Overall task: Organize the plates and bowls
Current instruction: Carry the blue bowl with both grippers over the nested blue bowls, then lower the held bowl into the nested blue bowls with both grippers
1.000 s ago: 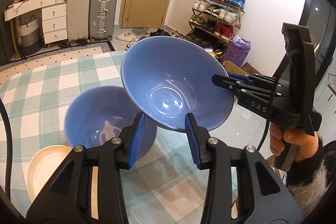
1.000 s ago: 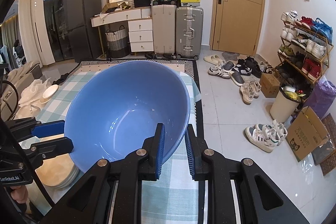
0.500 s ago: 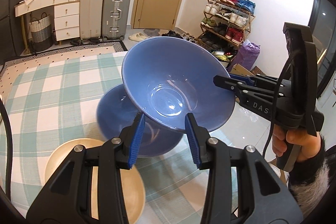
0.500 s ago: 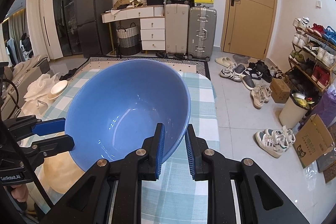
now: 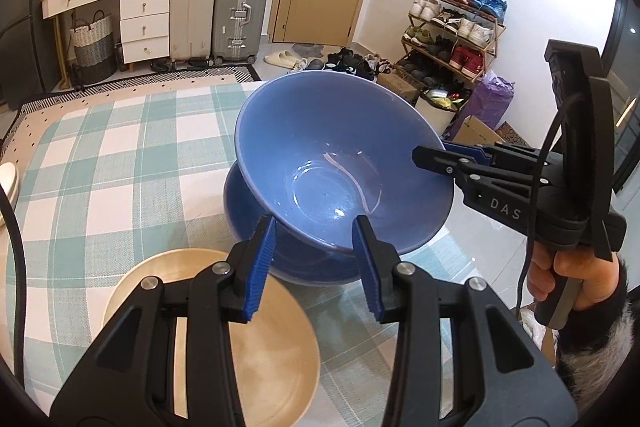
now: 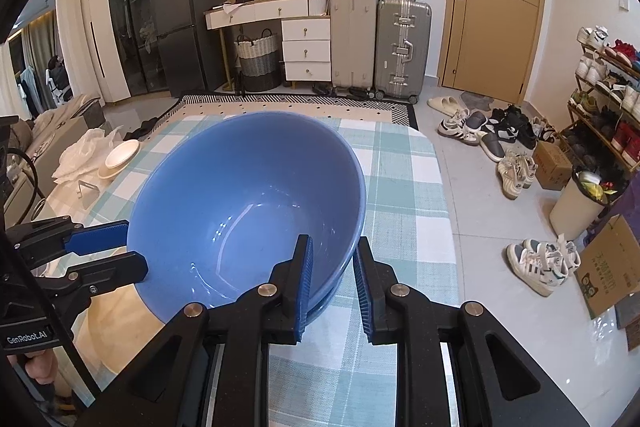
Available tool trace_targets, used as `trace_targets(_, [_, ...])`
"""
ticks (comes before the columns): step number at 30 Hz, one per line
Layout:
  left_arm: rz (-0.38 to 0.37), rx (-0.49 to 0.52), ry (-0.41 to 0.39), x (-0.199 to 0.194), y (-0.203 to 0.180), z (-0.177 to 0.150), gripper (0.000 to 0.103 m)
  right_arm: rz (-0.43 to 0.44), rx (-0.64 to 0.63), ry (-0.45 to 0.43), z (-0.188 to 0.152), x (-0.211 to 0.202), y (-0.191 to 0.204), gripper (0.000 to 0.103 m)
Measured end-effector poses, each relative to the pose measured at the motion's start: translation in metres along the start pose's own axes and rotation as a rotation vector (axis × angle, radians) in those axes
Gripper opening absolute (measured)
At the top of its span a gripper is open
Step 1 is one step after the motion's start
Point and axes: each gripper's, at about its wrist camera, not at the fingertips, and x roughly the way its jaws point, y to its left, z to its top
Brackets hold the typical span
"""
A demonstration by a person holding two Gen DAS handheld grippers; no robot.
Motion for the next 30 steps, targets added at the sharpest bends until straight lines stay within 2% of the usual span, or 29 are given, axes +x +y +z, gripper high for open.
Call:
trace_targets(18, [0.045,-0.01,0.068,0.05,0.025,-0.01,0.037,0.019,-0.008,0.059,-0.011,0.04,0.002,0.021])
trace_targets(30, [0.067,0.008,0.1,0.08,0.031,-0.014,0.037,-0.006,-0.02,0.088,-0.017,0.052,0.001,0.021])
